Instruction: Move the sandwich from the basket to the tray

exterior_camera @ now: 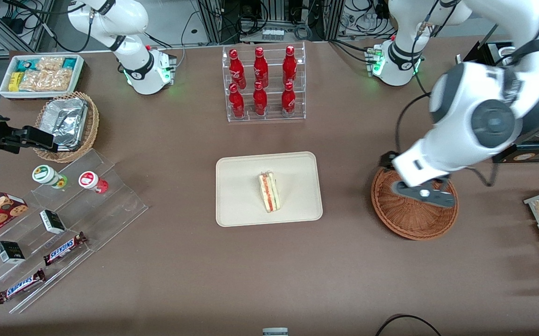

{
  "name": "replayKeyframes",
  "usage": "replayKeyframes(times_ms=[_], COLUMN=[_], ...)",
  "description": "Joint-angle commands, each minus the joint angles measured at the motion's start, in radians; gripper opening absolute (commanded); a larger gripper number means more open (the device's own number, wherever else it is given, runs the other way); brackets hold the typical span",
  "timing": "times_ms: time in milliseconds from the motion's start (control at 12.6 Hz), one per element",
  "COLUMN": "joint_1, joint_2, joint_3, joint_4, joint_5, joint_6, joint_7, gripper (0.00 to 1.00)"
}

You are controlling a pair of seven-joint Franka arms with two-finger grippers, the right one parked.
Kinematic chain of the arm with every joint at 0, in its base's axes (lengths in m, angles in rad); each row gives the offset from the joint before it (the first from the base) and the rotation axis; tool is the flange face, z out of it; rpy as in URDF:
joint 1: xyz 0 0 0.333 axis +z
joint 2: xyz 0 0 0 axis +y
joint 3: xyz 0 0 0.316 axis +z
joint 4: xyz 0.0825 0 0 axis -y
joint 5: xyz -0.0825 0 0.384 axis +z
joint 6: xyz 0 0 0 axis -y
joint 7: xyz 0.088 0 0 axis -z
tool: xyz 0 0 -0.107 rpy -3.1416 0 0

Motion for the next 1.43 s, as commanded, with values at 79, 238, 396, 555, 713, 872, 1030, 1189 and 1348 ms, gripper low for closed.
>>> replayKeyframes(times_ms=[79, 238, 396, 555, 713, 872, 1030, 1189, 1348], joint_1=[0.046, 0.06, 0.103, 0.106, 0.108, 0.106, 0.108, 0.106, 0.108], joint_2=[-0.089, -0.12, -0.148, -0.157, -0.157, -0.174, -0.195, -0.197, -0.197], joint_3=[-0.008, -0.007, -0.007, -0.007, -0.005, 0.027, 0.042, 0.071, 0.073], joint_4=[-0.026, -0.026, -0.024, -0.007, 0.031, 0.043, 0.042, 0.043, 0.043], joint_5=[0.004, 0.007, 0.006, 0.006, 0.007, 0.007, 0.01, 0.02, 0.02], joint_6=[-0.077, -0.123, -0.154, -0.19, -0.265, -0.31, -0.313, -0.336, -0.339], joint_7=[0.011, 0.013, 0.014, 0.014, 0.016, 0.017, 0.033, 0.077, 0.073], gripper=[1.0, 1.0, 1.0, 1.0, 1.0, 1.0, 1.0, 1.0, 1.0])
